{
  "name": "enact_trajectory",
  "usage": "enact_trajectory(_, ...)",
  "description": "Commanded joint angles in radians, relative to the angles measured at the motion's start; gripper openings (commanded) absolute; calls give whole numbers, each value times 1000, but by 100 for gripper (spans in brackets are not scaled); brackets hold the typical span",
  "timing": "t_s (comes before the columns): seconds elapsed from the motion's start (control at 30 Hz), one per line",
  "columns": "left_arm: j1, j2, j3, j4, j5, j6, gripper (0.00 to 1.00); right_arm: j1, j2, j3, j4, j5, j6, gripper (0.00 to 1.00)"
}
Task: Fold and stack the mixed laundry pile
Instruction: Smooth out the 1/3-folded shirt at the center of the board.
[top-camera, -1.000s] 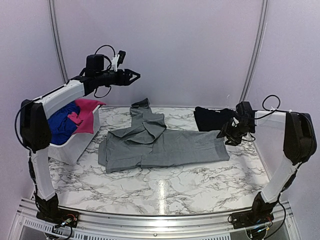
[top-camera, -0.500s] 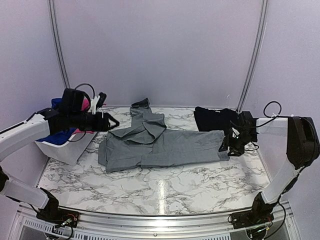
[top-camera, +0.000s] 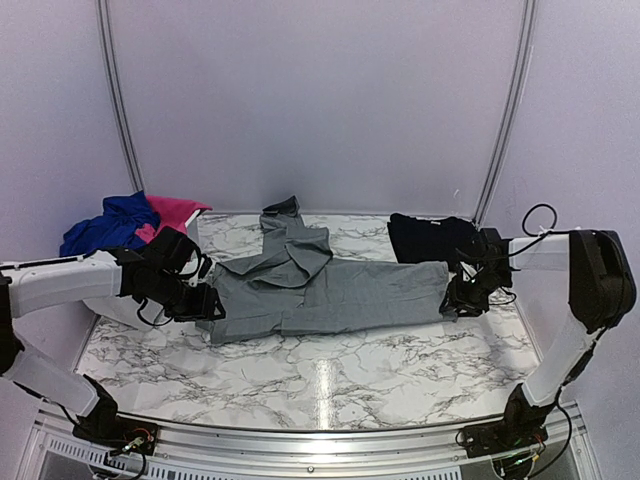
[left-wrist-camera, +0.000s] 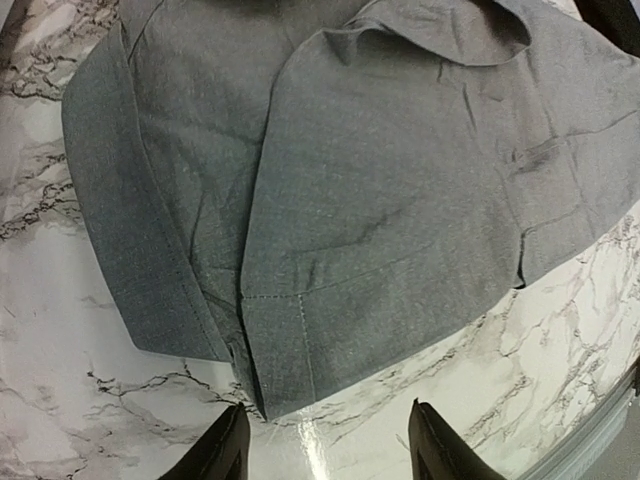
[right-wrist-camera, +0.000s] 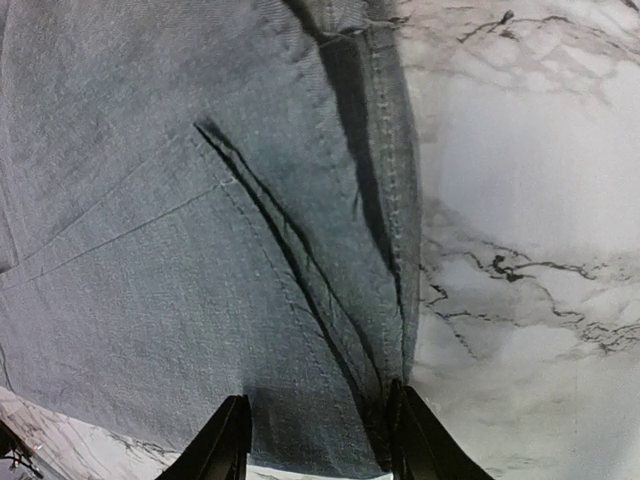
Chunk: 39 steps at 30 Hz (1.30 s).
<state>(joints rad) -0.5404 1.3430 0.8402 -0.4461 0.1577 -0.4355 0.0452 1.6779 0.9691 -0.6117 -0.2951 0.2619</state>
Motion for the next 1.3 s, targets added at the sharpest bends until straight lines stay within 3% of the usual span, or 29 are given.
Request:
enact_trajectory(0.0,3,66,20,-7,-28,-3,56,-7,-11,-19,-5,-36,-12,45)
enact_trajectory(0.53,33,332,165,78,6,93,44,-7,-21,-59,-4,-54,-32,31)
enact_trajectory(0.83,39,357,184,51,-119,91,56,-7,-17,-60,-11,-54,-36,28)
enact_trajectory(0.93,45,373,181,49,-81,102,56,-7,-14,-62,-11,-56,-38,26)
enact_trajectory(1.07,45,383,173,49,-2,126,46,-7,-15,-59,-15,-59,-39,23)
enact_trajectory(1.27,51,383,145,47,22,119,45,-8,-21,-60,-19,-74,-38,20)
